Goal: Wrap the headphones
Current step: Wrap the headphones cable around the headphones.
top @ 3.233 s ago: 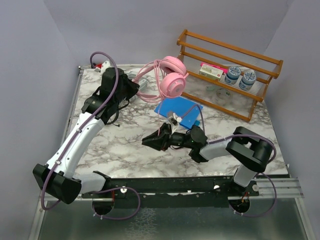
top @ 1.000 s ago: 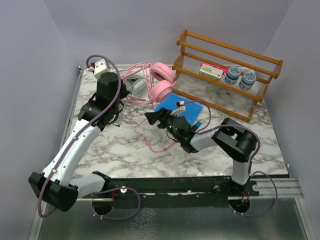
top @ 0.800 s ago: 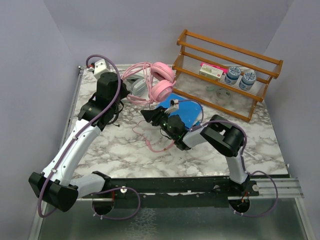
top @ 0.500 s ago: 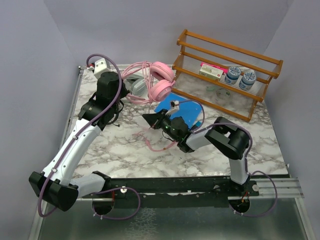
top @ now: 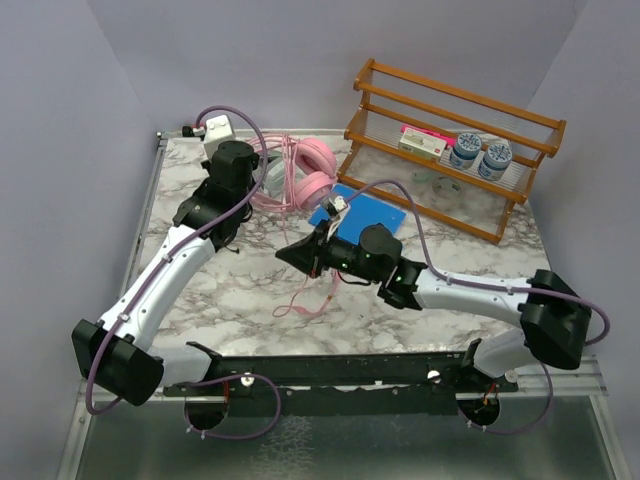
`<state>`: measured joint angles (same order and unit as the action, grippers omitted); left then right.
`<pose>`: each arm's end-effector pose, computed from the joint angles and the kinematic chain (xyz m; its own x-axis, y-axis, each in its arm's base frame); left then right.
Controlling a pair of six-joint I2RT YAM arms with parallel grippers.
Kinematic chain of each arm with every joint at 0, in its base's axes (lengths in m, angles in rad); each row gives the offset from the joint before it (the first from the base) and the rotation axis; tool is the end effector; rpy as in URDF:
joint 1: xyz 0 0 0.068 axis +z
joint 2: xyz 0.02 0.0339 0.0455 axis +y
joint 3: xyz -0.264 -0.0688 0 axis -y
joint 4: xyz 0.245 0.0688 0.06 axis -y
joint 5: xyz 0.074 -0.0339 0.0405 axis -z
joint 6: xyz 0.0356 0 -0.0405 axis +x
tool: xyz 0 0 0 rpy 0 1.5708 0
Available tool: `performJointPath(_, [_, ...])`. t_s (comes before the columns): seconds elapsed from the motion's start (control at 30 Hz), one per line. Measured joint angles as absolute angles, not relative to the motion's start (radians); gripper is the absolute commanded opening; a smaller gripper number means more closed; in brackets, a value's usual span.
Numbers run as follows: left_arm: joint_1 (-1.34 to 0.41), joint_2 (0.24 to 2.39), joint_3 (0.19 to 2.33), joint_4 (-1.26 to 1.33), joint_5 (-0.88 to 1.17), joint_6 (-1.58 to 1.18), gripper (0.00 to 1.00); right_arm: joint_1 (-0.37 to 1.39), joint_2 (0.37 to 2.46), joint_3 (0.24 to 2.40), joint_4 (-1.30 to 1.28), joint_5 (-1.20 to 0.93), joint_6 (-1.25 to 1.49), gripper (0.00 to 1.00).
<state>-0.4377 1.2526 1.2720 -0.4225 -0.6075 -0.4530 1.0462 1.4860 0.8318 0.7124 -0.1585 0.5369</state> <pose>0.2587 -0.0986 0.3885 -0.2636 -0.2734 -0.9251 -0.2702 0.9415 -0.2013 0.1642 0.2950 0.2814 -0.4525 0.2265 -0.8625 -0.8171 0.2821 0.5027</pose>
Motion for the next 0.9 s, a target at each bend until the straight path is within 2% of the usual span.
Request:
performJointPath(0.1, [-0.441,1.258,1.254,-0.404,-0.602,-0.408,0.00,1.045,1.417,0.899,0.514,-0.147,0.442,0.06])
performJointPath(0.17, [-0.442,1.258,1.247,-0.392,-0.591,-0.379,0.00,1.045,1.405,0.999,0.337,-0.120,0.361,0.03])
performJointPath(0.4, [-0.442,1.249,1.226,-0.339,-0.553,-0.269,0.00,1.045,1.461,1.338,-0.144,0.031,0.143,0.01])
performJointPath(0.57, [-0.441,1.230,1.204,-0.332,-0.562,-0.207,0.00,1.045,1.461,1.342,-0.284,0.064,0.065,0.05])
performJointPath(0.67, [-0.441,1.224,1.196,-0.339,-0.562,-0.175,0.00,1.044,1.461,1.342,-0.336,0.067,0.017,0.01])
performJointPath(0.83, [-0.441,1.221,1.196,-0.339,-0.561,-0.117,0.00,1.043,1.477,1.361,-0.399,0.116,-0.069,0.01])
performJointPath(0.9, [-0.441,1.220,1.196,-0.340,-0.546,-0.094,0.00,1.043,1.485,1.367,-0.405,0.174,-0.106,0.08])
